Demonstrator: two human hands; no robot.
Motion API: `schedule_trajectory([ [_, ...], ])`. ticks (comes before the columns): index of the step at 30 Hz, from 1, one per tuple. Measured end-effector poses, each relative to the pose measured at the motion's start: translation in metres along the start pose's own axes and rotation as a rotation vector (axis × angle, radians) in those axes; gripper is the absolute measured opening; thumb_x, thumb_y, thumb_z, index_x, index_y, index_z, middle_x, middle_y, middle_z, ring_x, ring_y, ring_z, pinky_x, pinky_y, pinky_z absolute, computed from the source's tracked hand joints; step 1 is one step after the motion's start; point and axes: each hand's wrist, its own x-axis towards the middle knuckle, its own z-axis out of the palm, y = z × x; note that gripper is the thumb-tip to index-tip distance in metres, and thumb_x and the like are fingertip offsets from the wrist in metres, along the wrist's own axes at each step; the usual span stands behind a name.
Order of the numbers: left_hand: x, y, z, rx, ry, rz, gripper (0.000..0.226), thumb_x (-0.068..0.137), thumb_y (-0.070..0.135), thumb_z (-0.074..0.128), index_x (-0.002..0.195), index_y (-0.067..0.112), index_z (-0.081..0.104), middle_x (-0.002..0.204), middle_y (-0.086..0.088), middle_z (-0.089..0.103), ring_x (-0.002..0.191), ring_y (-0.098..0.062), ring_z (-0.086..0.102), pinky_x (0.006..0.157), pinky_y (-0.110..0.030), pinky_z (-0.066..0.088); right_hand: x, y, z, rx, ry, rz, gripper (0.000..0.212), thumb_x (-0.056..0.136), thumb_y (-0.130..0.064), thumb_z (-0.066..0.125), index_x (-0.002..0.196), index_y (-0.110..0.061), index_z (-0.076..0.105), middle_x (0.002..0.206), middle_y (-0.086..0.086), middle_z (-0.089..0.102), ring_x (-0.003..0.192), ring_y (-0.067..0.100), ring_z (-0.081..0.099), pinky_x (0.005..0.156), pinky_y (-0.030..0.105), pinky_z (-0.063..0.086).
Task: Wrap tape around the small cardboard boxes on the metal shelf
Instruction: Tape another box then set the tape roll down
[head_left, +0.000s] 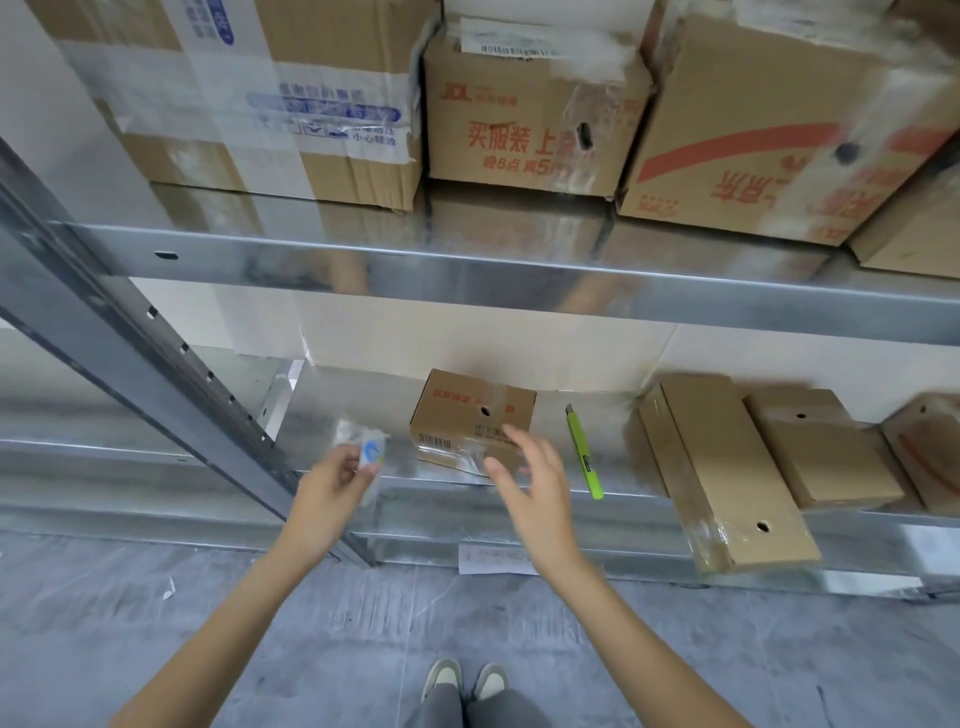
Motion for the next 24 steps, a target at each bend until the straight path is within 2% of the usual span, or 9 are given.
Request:
schedule_trajectory([
  [2, -0.025, 0.012, 0.010, -0.161, -0.101, 0.003, 0.004, 0.093, 0.016, 0.064, 0.097, 0.017, 0.065, 0.090, -0.001, 0.069, 0.084, -0.012, 0.063, 0.072, -0.013, 0.047, -0.004, -0.016, 0.005, -0.158, -0.008, -0.199, 0.038, 0.092, -0.034, 0.063, 0.126, -0.018, 0.061, 0.124, -0.005, 0.053, 0.120, 0.011, 0.044, 0.099, 0.010, 0.031],
  [4, -0.044, 0.021, 0.021, -0.256, -0.150, 0.014, 0.010, 0.093, 0.010, 0.063, 0.102, 0.011, 0.067, 0.093, -0.005, 0.071, 0.087, -0.015, 0.063, 0.076, -0.013, 0.047, -0.007, -0.024, 0.012, -0.233, -0.057, -0.312, 0.044, 0.089, -0.042, 0.061, 0.126, -0.017, 0.063, 0.121, -0.003, 0.055, 0.115, 0.012, 0.046, 0.100, 0.019, 0.035],
  [6, -0.056, 0.028, 0.031, -0.314, -0.181, 0.018, 0.010, 0.093, 0.006, 0.062, 0.102, 0.009, 0.067, 0.094, -0.005, 0.070, 0.089, -0.016, 0.063, 0.079, -0.016, 0.048, -0.013, -0.030, 0.017, -0.099, -0.219, -0.204, 0.045, 0.088, -0.039, 0.065, 0.129, -0.020, 0.061, 0.120, -0.008, 0.054, 0.114, 0.007, 0.048, 0.099, 0.020, 0.037],
  [8, -0.062, 0.033, 0.039, -0.336, -0.220, 0.021, 0.011, 0.094, 0.007, 0.060, 0.104, 0.006, 0.066, 0.097, -0.009, 0.069, 0.092, -0.020, 0.063, 0.084, -0.024, 0.048, -0.017, -0.028, 0.017, 0.007, -0.293, -0.088, 0.039, 0.088, -0.030, 0.069, 0.125, -0.019, 0.064, 0.117, -0.009, 0.054, 0.106, 0.003, 0.052, 0.094, 0.020, 0.040],
  [11, -0.064, 0.035, 0.045, -0.366, -0.229, 0.016, 0.012, 0.094, 0.006, 0.061, 0.105, 0.005, 0.066, 0.099, -0.011, 0.069, 0.091, -0.018, 0.061, 0.082, -0.021, 0.047, -0.016, -0.026, 0.013, 0.093, -0.241, -0.012, 0.023, 0.086, -0.015, 0.072, 0.109, -0.013, 0.072, 0.105, -0.008, 0.058, 0.090, 0.002, 0.054, 0.084, 0.017, 0.041],
  [15, -0.064, 0.035, 0.051, -0.375, -0.253, 0.011, 0.011, 0.094, 0.006, 0.061, 0.102, 0.013, 0.066, 0.097, -0.004, 0.069, 0.088, -0.010, 0.060, 0.079, -0.014, 0.046, -0.014, -0.029, 0.006, 0.095, -0.181, 0.005, 0.012, 0.086, -0.006, 0.069, 0.095, -0.008, 0.077, 0.091, -0.010, 0.060, 0.085, 0.004, 0.059, 0.077, 0.016, 0.045],
  [18, -0.063, 0.034, 0.055, -0.375, -0.266, 0.009, 0.012, 0.095, 0.010, 0.061, 0.104, 0.015, 0.066, 0.099, 0.001, 0.070, 0.089, -0.009, 0.062, 0.079, -0.012, 0.047, -0.011, -0.030, 0.004, 0.110, -0.144, 0.025, 0.010, 0.084, -0.002, 0.069, 0.088, -0.008, 0.077, 0.085, -0.005, 0.062, 0.083, 0.008, 0.060, 0.073, 0.019, 0.047],
  [21, -0.064, 0.035, 0.055, -0.437, -0.270, 0.037, 0.013, 0.096, 0.019, 0.061, 0.107, 0.016, 0.066, 0.099, 0.004, 0.071, 0.095, -0.008, 0.064, 0.080, -0.010, 0.045, -0.010, -0.030, 0.002, 0.134, -0.111, 0.051, 0.007, 0.083, -0.005, 0.071, 0.082, -0.010, 0.076, 0.083, 0.002, 0.065, 0.079, 0.009, 0.060, 0.070, 0.020, 0.046],
  [24, -0.068, 0.037, 0.053, -0.541, -0.342, 0.077, 0.023, 0.092, 0.039, 0.064, 0.112, 0.028, 0.063, 0.096, -0.001, 0.072, 0.096, -0.010, 0.067, 0.082, -0.013, 0.047, -0.006, -0.032, -0.002, 0.224, -0.095, 0.112, 0.014, 0.083, -0.005, 0.071, 0.074, -0.016, 0.073, 0.079, 0.004, 0.068, 0.075, 0.015, 0.063, 0.073, 0.032, 0.051],
])
